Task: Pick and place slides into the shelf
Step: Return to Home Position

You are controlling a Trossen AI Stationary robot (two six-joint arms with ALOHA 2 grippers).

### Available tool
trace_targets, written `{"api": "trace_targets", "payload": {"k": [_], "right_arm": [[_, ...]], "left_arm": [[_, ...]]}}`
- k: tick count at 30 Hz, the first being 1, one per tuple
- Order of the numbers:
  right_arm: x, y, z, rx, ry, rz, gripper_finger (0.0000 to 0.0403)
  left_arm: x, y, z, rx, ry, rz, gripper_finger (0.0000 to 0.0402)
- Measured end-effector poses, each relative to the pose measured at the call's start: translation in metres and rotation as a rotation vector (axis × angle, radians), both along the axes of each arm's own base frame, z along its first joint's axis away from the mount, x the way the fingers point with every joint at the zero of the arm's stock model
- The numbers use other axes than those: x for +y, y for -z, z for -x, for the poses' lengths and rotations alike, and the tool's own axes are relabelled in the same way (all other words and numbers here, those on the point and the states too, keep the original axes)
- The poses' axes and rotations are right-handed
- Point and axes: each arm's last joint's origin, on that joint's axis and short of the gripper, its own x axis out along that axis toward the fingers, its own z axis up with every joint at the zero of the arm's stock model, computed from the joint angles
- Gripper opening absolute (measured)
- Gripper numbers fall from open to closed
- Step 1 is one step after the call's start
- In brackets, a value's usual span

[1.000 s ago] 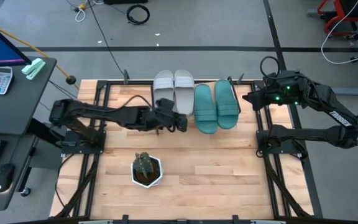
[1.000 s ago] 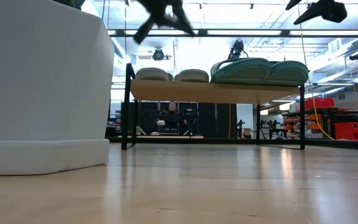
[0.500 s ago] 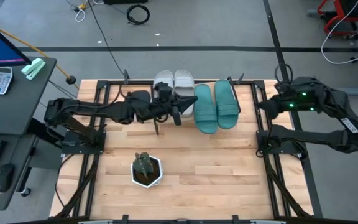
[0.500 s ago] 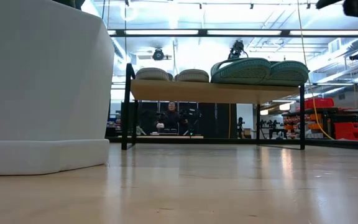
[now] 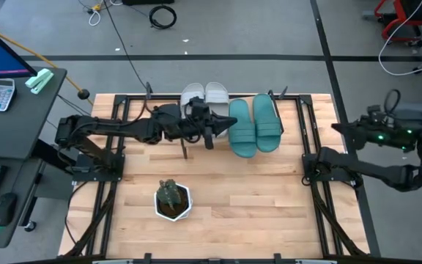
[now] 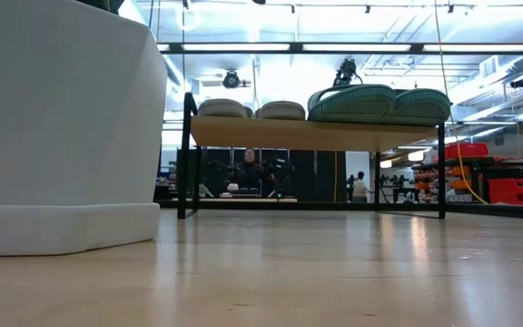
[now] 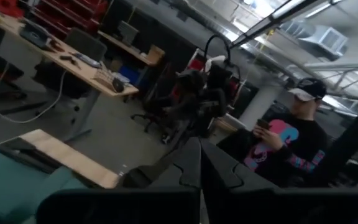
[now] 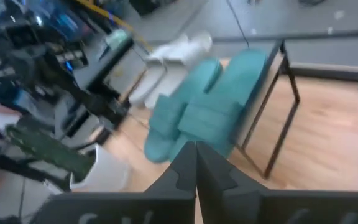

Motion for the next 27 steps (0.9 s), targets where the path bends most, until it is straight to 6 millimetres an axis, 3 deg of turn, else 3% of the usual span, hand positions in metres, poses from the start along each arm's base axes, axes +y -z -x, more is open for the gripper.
{"api": "trace_targets", "payload": {"k": [6,11,16,27], "right_arm": [[0.006,0.025,0.023,-0.049,0.149,0.073,0.0002],[0.007,0.050,0.025,-0.146,0.165,0.117,0.0002],[-0.003,0.059,0.006,-0.128,0.168,0.149,0.0001],[-0.027,0.072,-0.059,-0.417,-0.004,0.297,0.0000]], "left_arm": [[0.007,-0.003,0.001,-0.034,-0.001,0.016,0.0003],[0.011,-0.003,0.001,-0.040,0.012,0.044,0.0004],[0.012,-0.003,0.001,-0.041,0.024,0.055,0.0005],[0.012,-0.004,0.001,-0.047,0.041,0.061,0.0004]]}}
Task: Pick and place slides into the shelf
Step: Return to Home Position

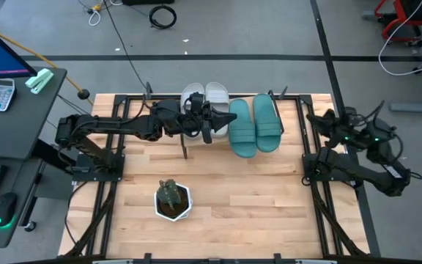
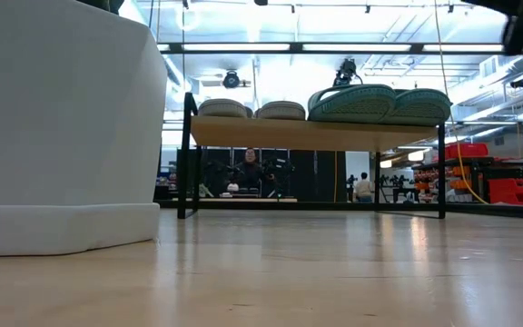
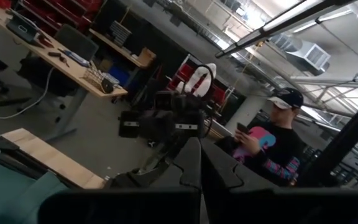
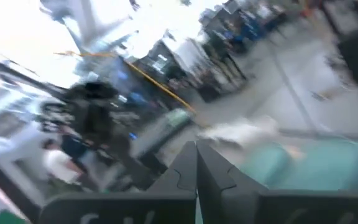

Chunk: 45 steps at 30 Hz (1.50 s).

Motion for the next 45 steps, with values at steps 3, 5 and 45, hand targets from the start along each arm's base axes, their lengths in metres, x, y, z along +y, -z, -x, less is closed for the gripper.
{"api": "trace_targets", "payload": {"k": [3,5,45], "right_arm": [[-0.005,0.007,-0.012,-0.059,-0.035,0.030,0.0000],[-0.008,0.013,-0.020,-0.107,-0.054,0.046,0.0000],[-0.001,0.099,-0.070,-0.312,-0.426,0.102,0.0001]], "left_arm": [[0.000,0.000,0.000,0.001,0.014,-0.004,0.0004],[0.000,0.001,0.000,0.007,0.014,-0.003,0.0006],[0.005,0.006,-0.001,0.065,0.102,-0.037,0.0003]]}}
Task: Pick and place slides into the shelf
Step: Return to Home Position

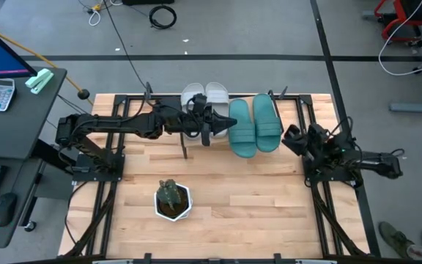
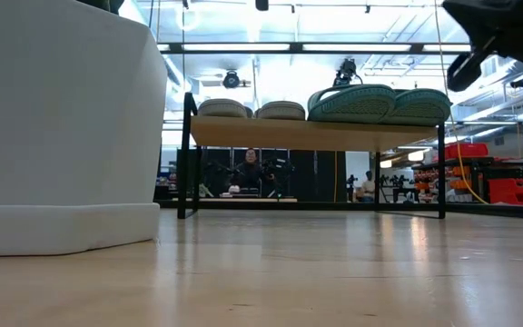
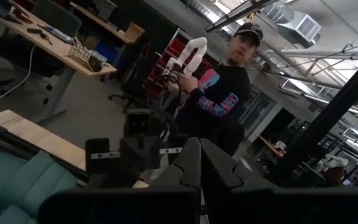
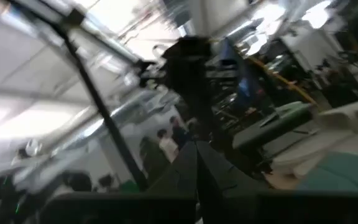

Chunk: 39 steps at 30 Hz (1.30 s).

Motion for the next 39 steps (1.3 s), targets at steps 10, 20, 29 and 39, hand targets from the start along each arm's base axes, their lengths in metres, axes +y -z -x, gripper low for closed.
{"api": "trace_targets", "payload": {"k": [10,20,29,39], "right_arm": [[0.004,0.018,-0.007,0.194,-0.050,0.121,0.0003],[0.005,0.007,-0.001,0.381,-0.021,0.237,0.0003],[0.003,-0.004,0.004,0.410,0.053,0.300,0.0002],[0.004,-0.005,0.001,0.263,0.052,0.318,0.0002]], "left_arm": [[0.000,0.002,0.000,0.022,0.003,0.027,0.0003],[0.000,0.002,0.000,0.022,0.002,0.026,0.0004],[0.000,0.002,0.000,0.025,0.002,0.027,0.0003],[0.000,0.002,0.000,0.026,0.001,0.027,0.0004]]}}
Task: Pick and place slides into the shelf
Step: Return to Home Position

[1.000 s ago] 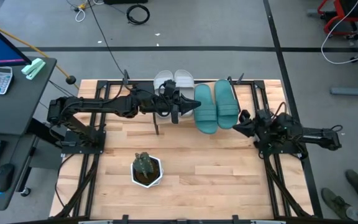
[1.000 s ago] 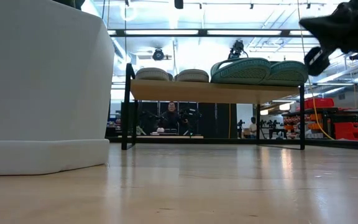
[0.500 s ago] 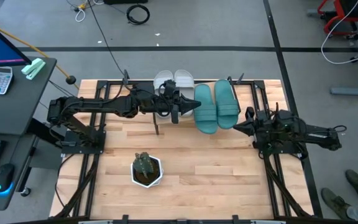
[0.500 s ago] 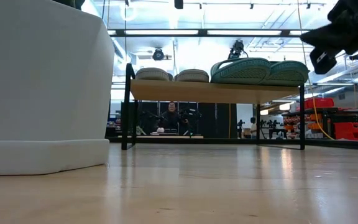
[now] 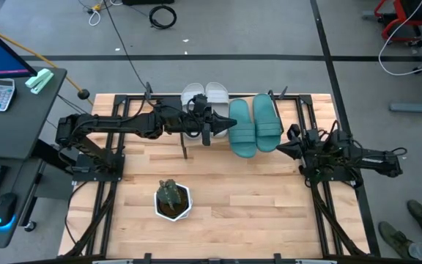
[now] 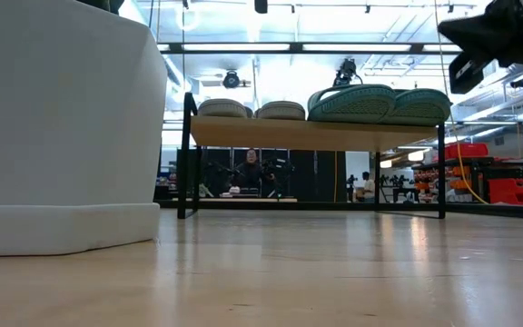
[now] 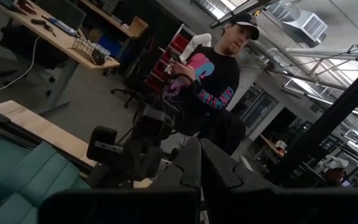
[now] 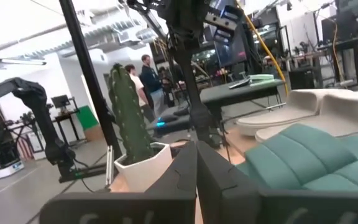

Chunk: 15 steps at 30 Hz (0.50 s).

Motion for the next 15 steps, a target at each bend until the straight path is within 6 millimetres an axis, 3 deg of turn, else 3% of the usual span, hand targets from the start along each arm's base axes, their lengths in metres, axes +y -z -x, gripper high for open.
{"api": "trace_targets", "payload": {"k": [15], "right_arm": [[-0.0005,0.0068,-0.0030,-0.044,0.001,-0.012,0.0001]], "left_arm": [[0.0002,0.0000,0.0000,0.000,-0.004,0.008,0.0004]]}}
